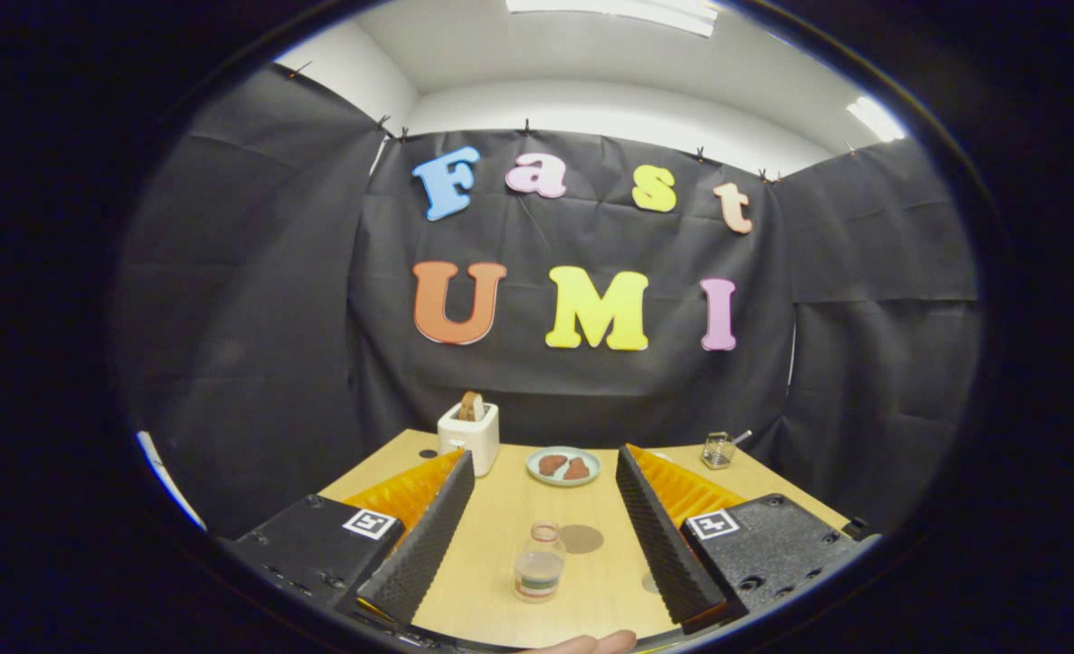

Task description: Take the bottle from table, then pour the juice into the cup, finally place the bottle on the coaster

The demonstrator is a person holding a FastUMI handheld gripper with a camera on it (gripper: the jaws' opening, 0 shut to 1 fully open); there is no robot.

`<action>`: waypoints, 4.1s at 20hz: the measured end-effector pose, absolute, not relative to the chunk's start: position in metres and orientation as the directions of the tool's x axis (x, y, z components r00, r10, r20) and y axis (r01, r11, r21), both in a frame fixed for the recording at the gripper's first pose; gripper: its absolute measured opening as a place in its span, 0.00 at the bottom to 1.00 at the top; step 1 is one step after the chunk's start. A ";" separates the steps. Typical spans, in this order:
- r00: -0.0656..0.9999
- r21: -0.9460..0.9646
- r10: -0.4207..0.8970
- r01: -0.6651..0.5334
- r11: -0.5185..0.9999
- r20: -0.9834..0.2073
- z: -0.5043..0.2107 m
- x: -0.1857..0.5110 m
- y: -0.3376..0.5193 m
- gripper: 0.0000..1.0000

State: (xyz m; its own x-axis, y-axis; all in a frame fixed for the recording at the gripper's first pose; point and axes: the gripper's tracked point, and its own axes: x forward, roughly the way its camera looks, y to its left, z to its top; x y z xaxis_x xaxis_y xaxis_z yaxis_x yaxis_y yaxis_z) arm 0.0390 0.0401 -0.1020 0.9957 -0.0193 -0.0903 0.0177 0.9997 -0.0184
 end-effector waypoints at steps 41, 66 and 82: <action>0.988 -0.009 -0.109 0.108 0.994 -0.109 -0.345 0.143 0.044 0.80; 0.989 0.472 -0.077 0.128 0.872 -0.127 -0.268 0.111 -0.034 0.77; 0.991 0.884 0.025 0.104 0.455 -0.129 -0.271 0.116 -0.049 0.76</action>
State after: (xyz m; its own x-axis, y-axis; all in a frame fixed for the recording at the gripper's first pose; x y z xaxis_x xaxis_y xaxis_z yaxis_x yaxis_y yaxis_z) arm 0.1158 -0.0487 -0.2713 0.9914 0.0245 -0.1287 0.1035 0.4551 0.8844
